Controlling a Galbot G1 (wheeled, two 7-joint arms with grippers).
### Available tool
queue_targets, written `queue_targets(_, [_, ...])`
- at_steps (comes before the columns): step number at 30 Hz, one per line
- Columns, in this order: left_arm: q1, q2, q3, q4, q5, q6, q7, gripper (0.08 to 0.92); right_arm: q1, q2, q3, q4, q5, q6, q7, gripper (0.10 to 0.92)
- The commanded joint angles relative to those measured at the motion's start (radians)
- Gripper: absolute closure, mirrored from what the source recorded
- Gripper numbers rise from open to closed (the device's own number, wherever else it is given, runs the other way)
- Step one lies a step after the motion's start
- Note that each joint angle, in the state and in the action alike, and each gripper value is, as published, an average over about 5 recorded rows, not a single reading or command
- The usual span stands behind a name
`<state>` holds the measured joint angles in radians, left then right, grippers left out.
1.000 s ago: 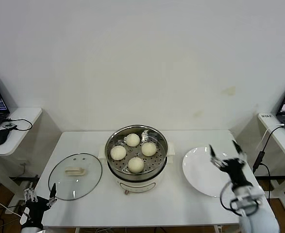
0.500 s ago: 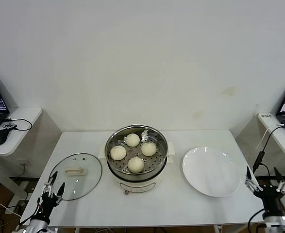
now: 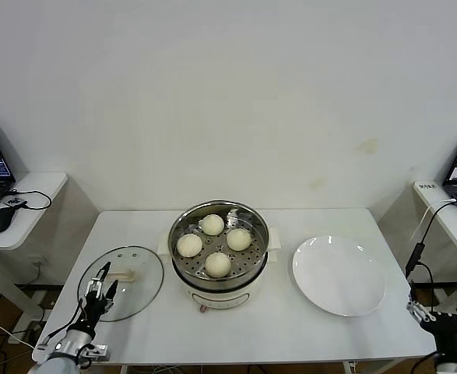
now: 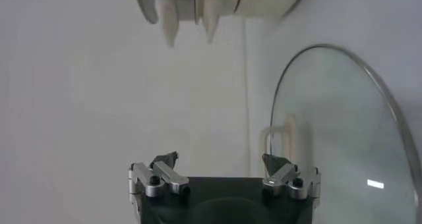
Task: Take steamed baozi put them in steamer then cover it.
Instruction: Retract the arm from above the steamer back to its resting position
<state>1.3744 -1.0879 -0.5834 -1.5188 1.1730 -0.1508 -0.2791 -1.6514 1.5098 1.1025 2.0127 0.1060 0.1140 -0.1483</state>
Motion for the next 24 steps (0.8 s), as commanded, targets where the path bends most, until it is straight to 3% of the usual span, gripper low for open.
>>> queue_targets(1, [-0.104,0.011,0.049,0.1,0.023,0.003,0.007,0.177,-0.011,0.015,0.023,-0.011,-0.008,0.006,-0.006,0.203])
queue_targets(24, [-0.216,0.014,0.086,0.22,0.03,0.012,0.02,0.177,-0.003,0.017,0.018,-0.051,-0.048,0.026,-0.025,0.203])
